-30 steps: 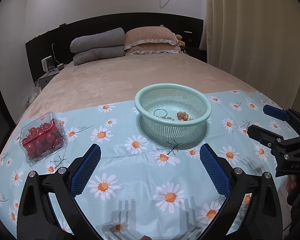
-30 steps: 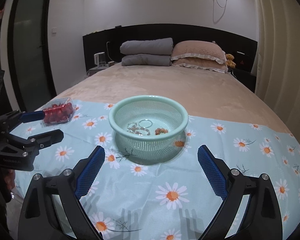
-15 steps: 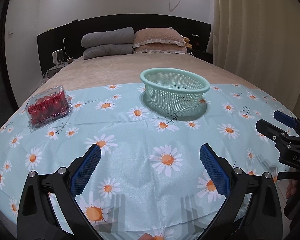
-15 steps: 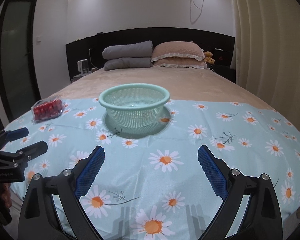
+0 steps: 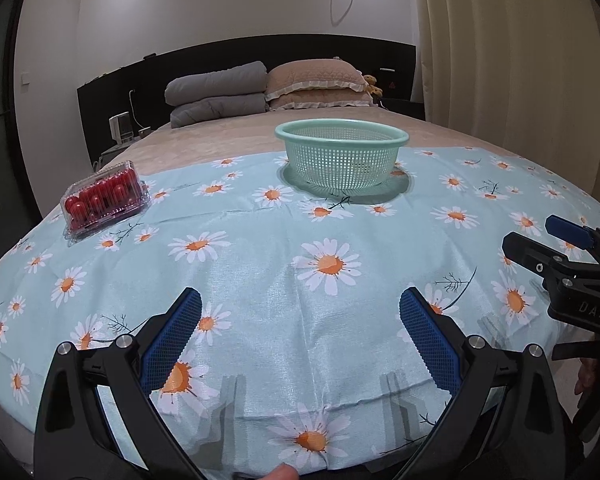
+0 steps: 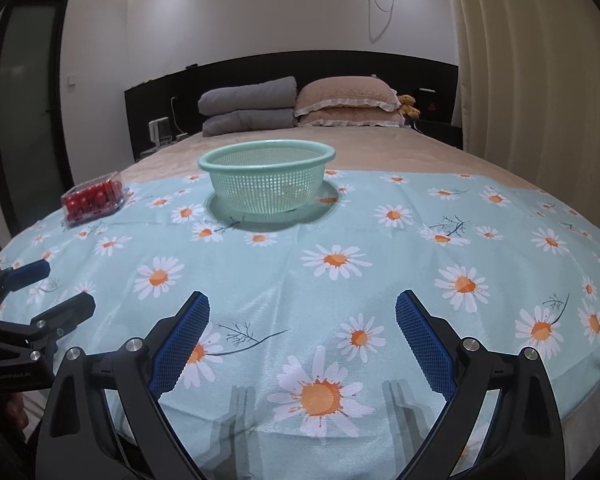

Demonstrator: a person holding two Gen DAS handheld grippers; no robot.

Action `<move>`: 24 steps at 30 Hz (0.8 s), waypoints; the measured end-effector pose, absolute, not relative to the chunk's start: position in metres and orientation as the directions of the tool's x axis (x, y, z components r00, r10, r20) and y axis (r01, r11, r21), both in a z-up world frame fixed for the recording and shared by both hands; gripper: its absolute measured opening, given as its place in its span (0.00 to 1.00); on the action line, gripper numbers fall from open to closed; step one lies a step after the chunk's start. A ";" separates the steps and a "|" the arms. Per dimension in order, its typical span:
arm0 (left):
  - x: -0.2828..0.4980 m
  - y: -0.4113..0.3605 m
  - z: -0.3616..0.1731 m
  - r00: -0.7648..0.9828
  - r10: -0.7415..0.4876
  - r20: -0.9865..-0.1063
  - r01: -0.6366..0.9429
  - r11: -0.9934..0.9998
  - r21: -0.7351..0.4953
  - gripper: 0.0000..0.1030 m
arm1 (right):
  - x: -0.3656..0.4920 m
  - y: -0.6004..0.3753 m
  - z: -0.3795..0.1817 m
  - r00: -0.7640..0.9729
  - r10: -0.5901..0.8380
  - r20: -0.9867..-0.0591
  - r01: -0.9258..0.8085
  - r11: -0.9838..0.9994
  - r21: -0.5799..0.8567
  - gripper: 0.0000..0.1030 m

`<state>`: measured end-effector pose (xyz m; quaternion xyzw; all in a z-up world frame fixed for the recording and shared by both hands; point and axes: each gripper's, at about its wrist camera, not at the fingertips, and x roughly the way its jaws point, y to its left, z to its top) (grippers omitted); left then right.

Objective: Organize jewelry

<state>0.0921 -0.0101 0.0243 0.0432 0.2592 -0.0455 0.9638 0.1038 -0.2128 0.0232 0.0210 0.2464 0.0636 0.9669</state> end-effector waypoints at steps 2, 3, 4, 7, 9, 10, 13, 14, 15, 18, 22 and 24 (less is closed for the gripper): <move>0.088 -0.009 0.022 0.870 -0.054 -0.490 0.098 0.993 0.064 0.94 | 0.102 -0.211 0.019 0.870 0.129 -0.476 -0.117 0.992 0.055 0.88; 0.086 -0.009 0.022 0.875 -0.052 -0.481 0.096 0.993 0.067 0.94 | 0.101 -0.210 0.017 0.869 0.127 -0.478 -0.120 0.992 0.046 0.88; 0.084 -0.008 0.020 0.879 -0.048 -0.474 0.091 0.993 0.070 0.94 | 0.100 -0.210 0.014 0.867 0.129 -0.481 -0.123 0.991 0.045 0.88; 0.082 -0.005 0.016 0.877 -0.048 -0.478 0.085 0.995 0.056 0.94 | 0.097 -0.210 0.007 0.863 0.139 -0.486 -0.126 0.990 0.059 0.88; 0.080 -0.001 0.014 0.875 -0.050 -0.482 0.079 0.996 0.039 0.94 | 0.095 -0.209 0.004 0.862 0.142 -0.486 -0.130 0.990 0.058 0.88; 0.080 0.001 0.014 0.875 -0.050 -0.481 0.073 0.997 0.030 0.94 | 0.094 -0.209 0.005 0.863 0.143 -0.484 -0.132 0.990 0.058 0.88; 0.079 0.006 0.013 0.877 -0.042 -0.479 0.055 0.998 0.013 0.94 | 0.092 -0.207 0.005 0.868 0.145 -0.475 -0.137 0.989 0.052 0.88; 0.079 0.007 0.013 0.878 -0.039 -0.478 0.050 0.999 0.011 0.94 | 0.091 -0.207 0.004 0.870 0.144 -0.472 -0.138 0.989 0.047 0.88; 0.079 0.008 0.012 0.879 -0.037 -0.475 0.045 0.999 0.007 0.94 | 0.091 -0.207 0.004 0.871 0.143 -0.471 -0.138 0.989 0.046 0.88; 0.079 0.011 0.010 0.874 -0.038 -0.485 0.043 0.999 -0.001 0.94 | 0.089 -0.205 0.004 0.872 0.149 -0.466 -0.146 0.988 0.042 0.88; 0.079 0.011 0.008 0.868 -0.029 -0.495 0.033 0.999 0.000 0.94 | 0.086 -0.202 0.003 0.870 0.151 -0.470 -0.156 0.987 0.028 0.88; 0.079 0.011 0.008 0.868 -0.029 -0.495 0.033 0.999 -0.002 0.94 | 0.086 -0.202 0.003 0.869 0.152 -0.472 -0.158 0.987 0.027 0.88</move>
